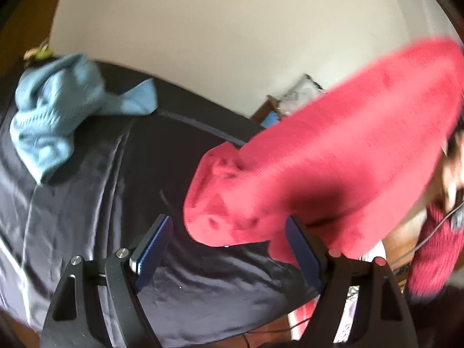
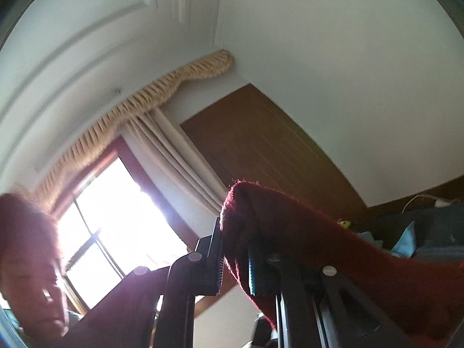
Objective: Fold clothes
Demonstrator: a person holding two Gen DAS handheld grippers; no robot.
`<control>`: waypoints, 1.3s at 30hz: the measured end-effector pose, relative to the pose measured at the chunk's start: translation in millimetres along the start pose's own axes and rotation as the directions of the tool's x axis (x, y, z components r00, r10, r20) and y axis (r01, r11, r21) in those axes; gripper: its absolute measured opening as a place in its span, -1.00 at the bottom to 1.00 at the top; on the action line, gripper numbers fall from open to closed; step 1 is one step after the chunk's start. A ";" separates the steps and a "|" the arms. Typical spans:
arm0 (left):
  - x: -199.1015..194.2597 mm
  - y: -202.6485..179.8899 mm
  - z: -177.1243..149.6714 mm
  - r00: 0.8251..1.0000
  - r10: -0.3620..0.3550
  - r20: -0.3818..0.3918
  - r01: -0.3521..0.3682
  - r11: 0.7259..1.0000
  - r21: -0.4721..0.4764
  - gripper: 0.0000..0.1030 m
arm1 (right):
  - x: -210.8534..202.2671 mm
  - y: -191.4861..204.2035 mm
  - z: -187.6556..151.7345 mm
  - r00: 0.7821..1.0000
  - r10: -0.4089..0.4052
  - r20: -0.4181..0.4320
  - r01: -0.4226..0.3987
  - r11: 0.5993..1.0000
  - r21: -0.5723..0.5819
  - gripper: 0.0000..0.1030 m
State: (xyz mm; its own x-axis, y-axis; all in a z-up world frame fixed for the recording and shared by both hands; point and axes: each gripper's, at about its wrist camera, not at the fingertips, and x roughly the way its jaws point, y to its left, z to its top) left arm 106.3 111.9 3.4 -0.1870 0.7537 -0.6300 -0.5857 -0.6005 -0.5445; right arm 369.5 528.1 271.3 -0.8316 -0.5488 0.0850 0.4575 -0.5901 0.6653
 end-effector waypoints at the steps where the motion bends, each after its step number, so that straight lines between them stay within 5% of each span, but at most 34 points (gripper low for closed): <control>1: -3.4 -2.3 -1.4 1.000 -0.006 0.005 0.006 1.000 0.022 0.61 | 8.1 2.2 2.3 1.000 -0.012 -0.004 0.012 1.000 -0.008 -0.72; 8: 1.4 14.8 -30.6 0.999 0.046 -0.023 -0.045 0.998 0.037 0.61 | 56.3 37.0 28.1 0.993 -0.118 -0.008 0.115 0.982 -0.149 -0.72; 11: 4.3 23.7 -43.3 0.996 0.089 -0.028 -0.087 0.995 0.041 0.61 | 81.0 79.3 34.3 0.968 -0.247 0.044 0.247 0.912 -0.326 -0.73; 16: -0.4 40.3 -67.6 0.994 0.106 -0.011 -0.106 0.994 0.005 0.61 | 124.7 134.8 33.8 0.889 -0.414 0.195 0.454 0.736 -0.503 -0.73; 21: 0.5 47.1 -81.4 0.993 0.119 0.017 -0.119 0.993 -0.026 0.61 | 154.1 159.2 34.6 0.850 -0.441 0.290 0.524 0.643 -0.558 -0.74; 28: -11.2 21.9 -66.4 0.981 0.123 0.153 -0.126 0.992 0.010 0.61 | 184.5 185.9 34.9 0.826 -0.471 0.309 0.555 0.583 -0.594 -0.74; 33: -28.6 -11.2 -38.8 0.957 0.069 0.281 -0.092 0.993 0.068 0.61 | 206.3 205.0 35.1 0.808 -0.491 0.324 0.575 0.538 -0.617 -0.75; 36: -54.7 -27.0 -15.1 0.925 0.043 0.377 -0.083 0.992 0.091 0.62 | 217.9 214.5 35.6 0.798 -0.504 0.331 0.585 0.515 -0.627 -0.75; 39: -72.8 -22.4 10.3 0.895 0.084 0.438 -0.119 0.991 0.055 0.62 | 204.1 202.0 39.9 0.796 -0.518 0.313 0.589 0.547 -0.595 -0.75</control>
